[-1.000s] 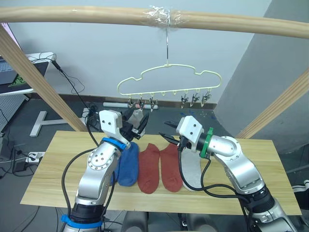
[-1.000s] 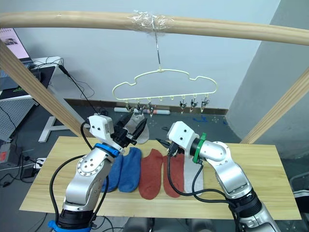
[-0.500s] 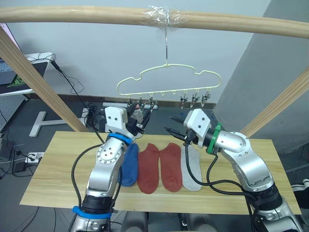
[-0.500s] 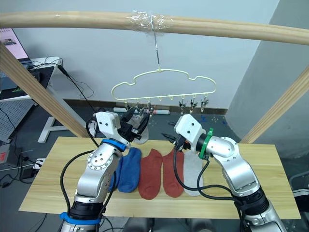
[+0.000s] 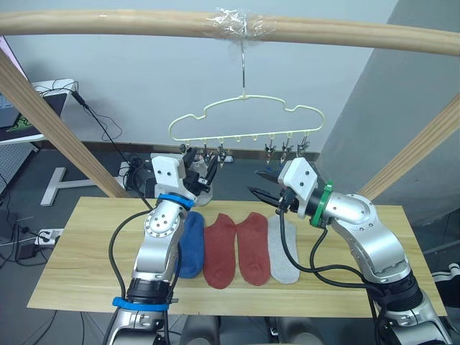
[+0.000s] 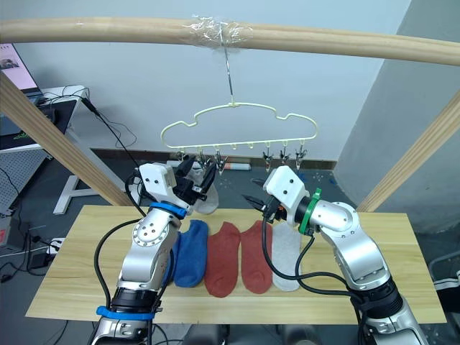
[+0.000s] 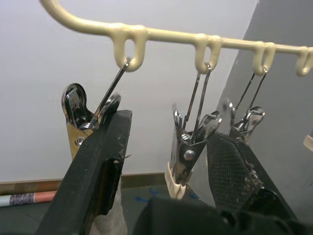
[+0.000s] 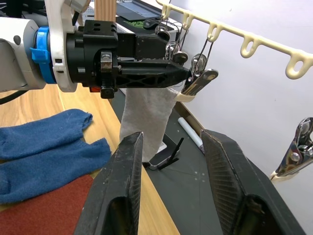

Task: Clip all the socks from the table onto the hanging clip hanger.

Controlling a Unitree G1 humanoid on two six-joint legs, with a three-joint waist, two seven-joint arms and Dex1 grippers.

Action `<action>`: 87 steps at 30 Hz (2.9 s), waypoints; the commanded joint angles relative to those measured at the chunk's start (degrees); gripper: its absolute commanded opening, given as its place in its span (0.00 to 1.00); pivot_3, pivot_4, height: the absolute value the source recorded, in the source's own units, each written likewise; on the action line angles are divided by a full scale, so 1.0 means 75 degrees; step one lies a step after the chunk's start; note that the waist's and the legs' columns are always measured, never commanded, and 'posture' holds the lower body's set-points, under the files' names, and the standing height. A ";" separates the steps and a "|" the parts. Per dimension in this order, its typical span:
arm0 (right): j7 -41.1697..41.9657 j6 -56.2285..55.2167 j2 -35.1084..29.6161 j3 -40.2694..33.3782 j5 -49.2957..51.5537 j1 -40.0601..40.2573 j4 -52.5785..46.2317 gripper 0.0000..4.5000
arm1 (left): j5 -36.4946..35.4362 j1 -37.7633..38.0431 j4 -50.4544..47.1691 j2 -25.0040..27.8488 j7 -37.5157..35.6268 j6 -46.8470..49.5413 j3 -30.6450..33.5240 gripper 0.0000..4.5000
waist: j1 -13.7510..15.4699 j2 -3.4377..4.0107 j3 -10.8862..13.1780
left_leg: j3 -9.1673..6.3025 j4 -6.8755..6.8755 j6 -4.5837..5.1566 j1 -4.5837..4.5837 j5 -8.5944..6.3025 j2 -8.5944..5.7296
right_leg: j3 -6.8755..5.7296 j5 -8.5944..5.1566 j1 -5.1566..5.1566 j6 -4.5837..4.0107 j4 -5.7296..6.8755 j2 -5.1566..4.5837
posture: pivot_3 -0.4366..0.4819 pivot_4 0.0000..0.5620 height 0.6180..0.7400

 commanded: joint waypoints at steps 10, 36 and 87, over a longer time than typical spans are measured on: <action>0.0061 -0.0356 -0.0053 -0.0205 0.0372 -0.0281 -0.0200 0.43 | 0.0004 -0.0343 -0.0096 -0.0114 -0.0024 -0.0250 0.0024 0.62 | -0.0006 0.0000 0.0000 | 0.0001 0.0000 0.0000 0.0000 0.0000 0.0000 | 0.0001 0.0000 0.0000 0.0000 0.0000 0.0000 | 0.46 0.39 0.71; -0.2022 -0.0737 0.0246 0.0050 -0.1283 0.1682 0.2022 1.00 | -0.0089 -0.0431 -0.0441 0.0077 -0.0225 0.0142 0.0090 0.00 | -0.0007 -0.0004 -0.0001 | 0.0004 0.0000 -0.0001 0.0003 0.0001 0.0000 | 0.0002 0.0000 0.0002 0.0000 0.0002 -0.0001 | 0.48 0.39 0.71; 0.0715 -0.0346 0.1000 0.1895 -0.1487 -0.1508 0.3040 0.01 | -0.4407 -0.1067 -0.1833 0.1697 -0.2019 0.5202 0.1568 0.00 | 0.0017 -0.0006 0.0010 | -0.0020 0.0006 -0.0004 -0.0002 0.0002 0.0002 | -0.0021 0.0000 0.0001 0.0000 0.0008 -0.0001 | 0.52 0.36 0.71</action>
